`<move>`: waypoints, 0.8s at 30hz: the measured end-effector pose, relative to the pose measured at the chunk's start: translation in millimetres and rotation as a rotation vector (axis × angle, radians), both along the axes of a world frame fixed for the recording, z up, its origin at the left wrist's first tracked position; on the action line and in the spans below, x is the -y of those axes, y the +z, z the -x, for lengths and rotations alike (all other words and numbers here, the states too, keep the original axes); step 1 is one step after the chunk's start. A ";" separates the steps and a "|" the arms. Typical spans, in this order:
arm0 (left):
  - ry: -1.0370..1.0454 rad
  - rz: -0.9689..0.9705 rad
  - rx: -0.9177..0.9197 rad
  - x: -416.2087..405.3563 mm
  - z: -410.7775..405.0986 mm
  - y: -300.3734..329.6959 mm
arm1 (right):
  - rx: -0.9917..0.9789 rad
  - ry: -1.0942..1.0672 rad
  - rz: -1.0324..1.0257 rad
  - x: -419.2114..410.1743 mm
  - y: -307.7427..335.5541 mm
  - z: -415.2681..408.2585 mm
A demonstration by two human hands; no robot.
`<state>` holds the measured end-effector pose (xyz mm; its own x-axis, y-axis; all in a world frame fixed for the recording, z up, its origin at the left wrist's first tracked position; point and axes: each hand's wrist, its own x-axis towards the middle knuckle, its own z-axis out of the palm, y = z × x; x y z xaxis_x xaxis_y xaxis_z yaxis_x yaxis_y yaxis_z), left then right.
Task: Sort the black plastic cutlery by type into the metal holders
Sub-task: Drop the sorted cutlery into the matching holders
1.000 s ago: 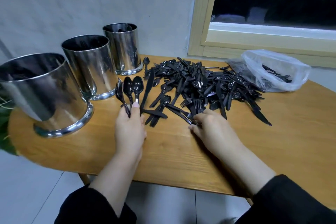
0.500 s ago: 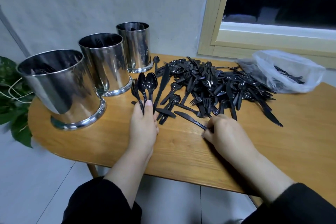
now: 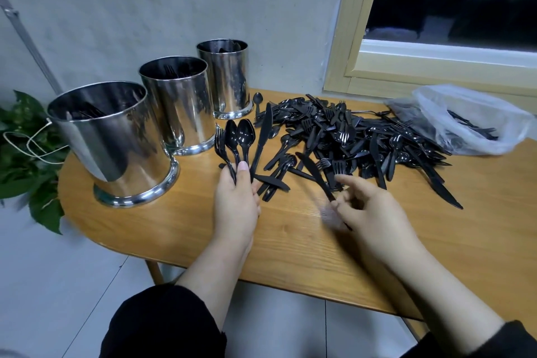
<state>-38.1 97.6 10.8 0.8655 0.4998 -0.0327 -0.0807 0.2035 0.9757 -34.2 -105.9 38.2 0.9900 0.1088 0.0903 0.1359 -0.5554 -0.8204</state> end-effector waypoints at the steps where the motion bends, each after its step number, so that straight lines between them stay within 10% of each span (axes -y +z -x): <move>1: -0.006 -0.006 0.006 0.4 0.4 0.3 | -0.023 0.000 -0.141 -5.3 2.8 1.4; 8: -0.049 0.008 0.021 -1.7 -1.4 -3.8 | -0.225 0.026 -0.590 -62.5 7.9 -3.8; 24: -0.122 -0.080 0.035 -3.9 -6.4 -11.4 | -0.342 -0.039 -0.729 -113.4 2.0 -14.5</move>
<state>-31.7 101.5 -0.5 0.9198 0.3908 0.0341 -0.0939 0.1351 0.9864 -19.6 7.5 40.2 0.9775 0.1039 -0.1834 -0.1967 0.1363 -0.9709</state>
